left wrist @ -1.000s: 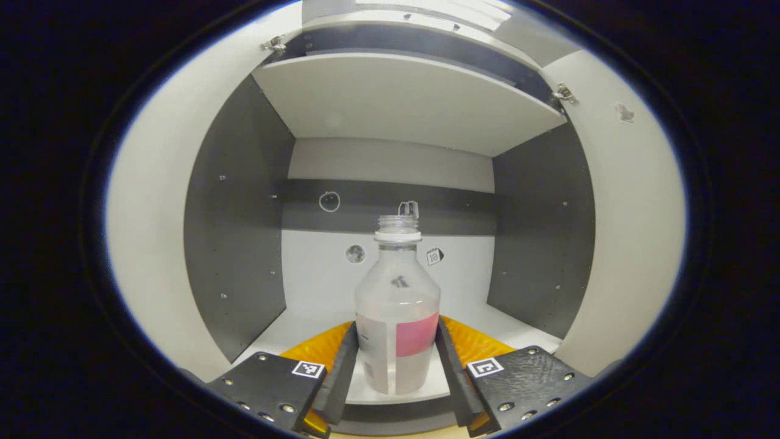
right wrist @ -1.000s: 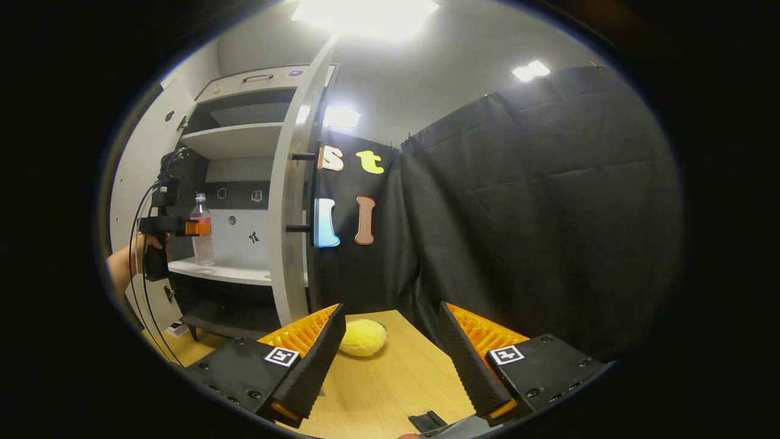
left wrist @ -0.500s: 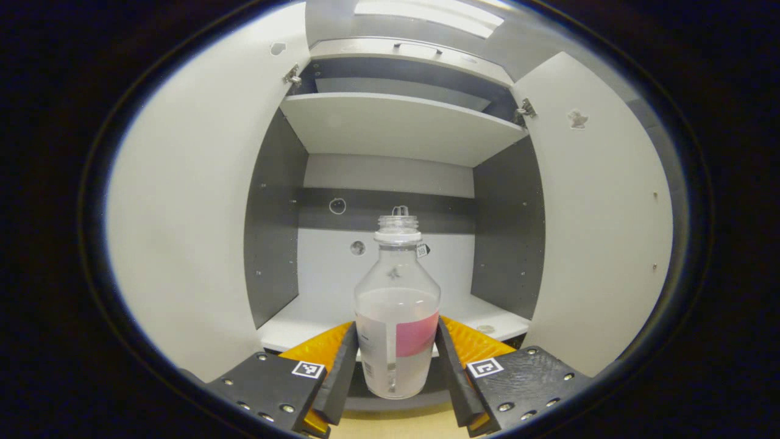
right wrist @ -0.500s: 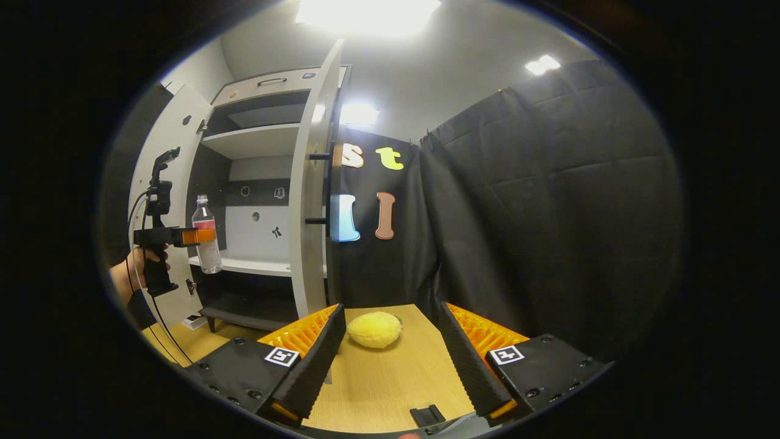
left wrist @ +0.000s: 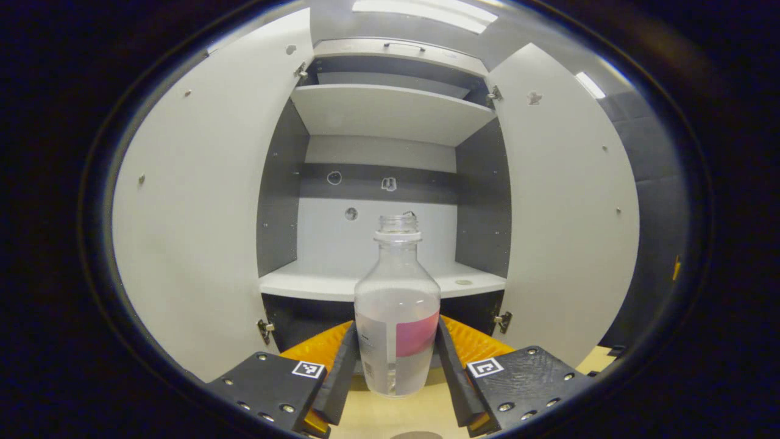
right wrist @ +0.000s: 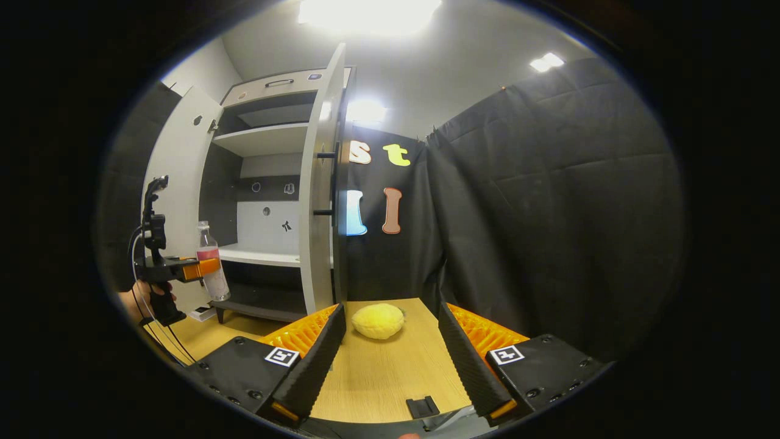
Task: Grasp the bottle in the cabinet with the left hand and place it on the coaster, then close the right door with the right hand and the left door with the left hand.
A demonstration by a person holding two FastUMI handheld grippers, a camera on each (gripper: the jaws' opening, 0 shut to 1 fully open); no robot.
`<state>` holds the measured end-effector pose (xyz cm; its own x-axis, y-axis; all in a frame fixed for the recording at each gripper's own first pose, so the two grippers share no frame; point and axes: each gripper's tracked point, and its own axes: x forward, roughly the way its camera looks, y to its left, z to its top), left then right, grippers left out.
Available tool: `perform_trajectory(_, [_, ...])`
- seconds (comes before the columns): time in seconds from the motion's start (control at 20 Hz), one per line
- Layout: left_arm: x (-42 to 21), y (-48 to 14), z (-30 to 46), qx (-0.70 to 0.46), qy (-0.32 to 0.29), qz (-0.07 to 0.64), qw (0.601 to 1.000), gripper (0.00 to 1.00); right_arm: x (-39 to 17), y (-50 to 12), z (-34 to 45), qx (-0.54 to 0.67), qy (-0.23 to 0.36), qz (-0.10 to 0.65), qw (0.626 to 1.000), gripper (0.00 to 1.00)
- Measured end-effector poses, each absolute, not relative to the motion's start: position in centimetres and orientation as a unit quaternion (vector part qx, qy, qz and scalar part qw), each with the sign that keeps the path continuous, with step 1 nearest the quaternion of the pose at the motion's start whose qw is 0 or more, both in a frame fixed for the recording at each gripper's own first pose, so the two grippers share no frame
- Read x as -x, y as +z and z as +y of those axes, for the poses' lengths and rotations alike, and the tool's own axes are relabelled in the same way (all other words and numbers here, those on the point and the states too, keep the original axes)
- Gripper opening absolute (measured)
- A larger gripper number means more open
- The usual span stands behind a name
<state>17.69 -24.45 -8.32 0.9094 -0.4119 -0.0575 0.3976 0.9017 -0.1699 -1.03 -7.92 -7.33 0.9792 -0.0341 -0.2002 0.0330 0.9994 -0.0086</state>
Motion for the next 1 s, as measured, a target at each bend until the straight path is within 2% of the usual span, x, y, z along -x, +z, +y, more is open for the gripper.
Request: perform_trajectory(1.0, [-9.1, -27.2, -27.9, 0.082, -0.229, 0.18, 0.953, 0.7, 2.7, -7.4, -8.0, 0.025, -0.013, 0.118, 0.993, 0.97])
